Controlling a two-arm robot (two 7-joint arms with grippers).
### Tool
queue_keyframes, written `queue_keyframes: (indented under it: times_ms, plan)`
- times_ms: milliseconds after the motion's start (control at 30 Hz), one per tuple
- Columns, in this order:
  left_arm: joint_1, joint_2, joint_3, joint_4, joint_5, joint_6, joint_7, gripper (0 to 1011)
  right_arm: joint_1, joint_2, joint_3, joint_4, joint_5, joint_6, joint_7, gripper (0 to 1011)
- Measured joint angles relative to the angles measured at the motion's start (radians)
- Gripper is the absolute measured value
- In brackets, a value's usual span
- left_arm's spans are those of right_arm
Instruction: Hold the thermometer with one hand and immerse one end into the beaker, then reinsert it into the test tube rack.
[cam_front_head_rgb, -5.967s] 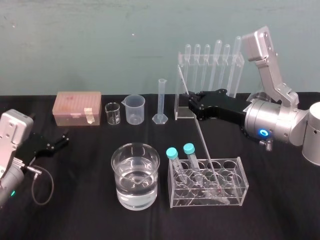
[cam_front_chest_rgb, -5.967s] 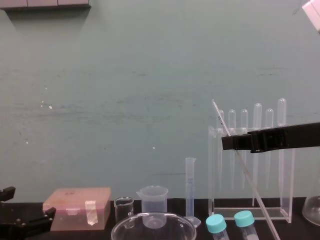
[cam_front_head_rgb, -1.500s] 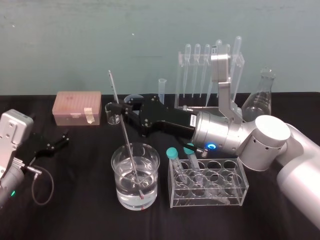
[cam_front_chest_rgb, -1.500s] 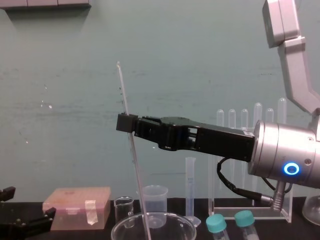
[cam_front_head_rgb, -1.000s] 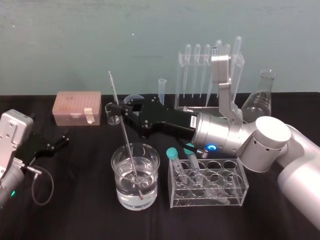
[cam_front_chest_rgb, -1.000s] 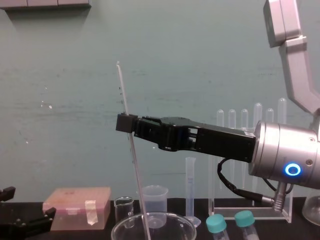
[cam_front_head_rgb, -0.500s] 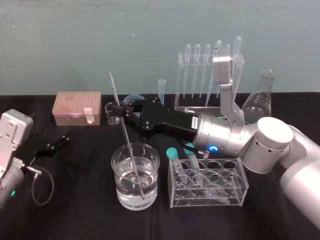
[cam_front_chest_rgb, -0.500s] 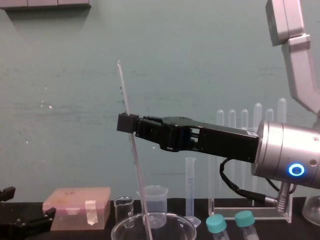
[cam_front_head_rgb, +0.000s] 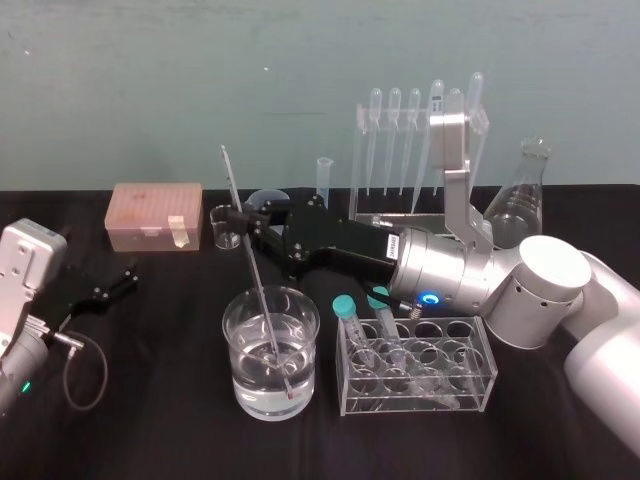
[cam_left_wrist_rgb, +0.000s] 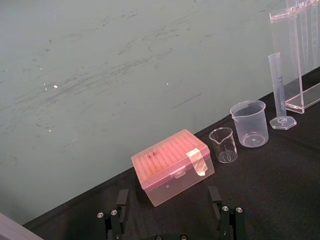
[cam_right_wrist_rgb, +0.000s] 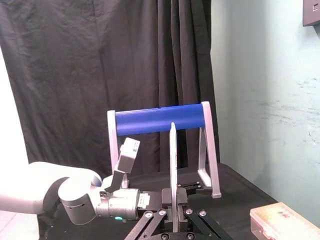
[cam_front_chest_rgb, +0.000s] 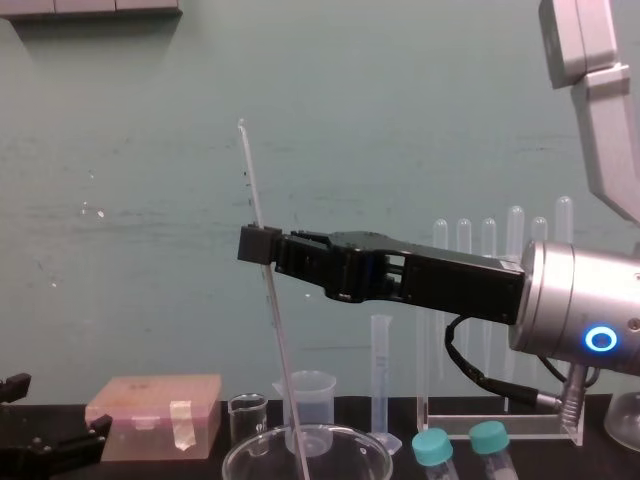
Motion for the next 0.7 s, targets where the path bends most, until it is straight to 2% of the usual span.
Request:
queue_keyframes:
  times_ms: [700]
  plan:
    - [0.000,0.000,0.000,0.000,0.000,0.000,0.000,1008,-0.004,0.002,-0.001,-0.005,0.003,0.003,-0.001,55]
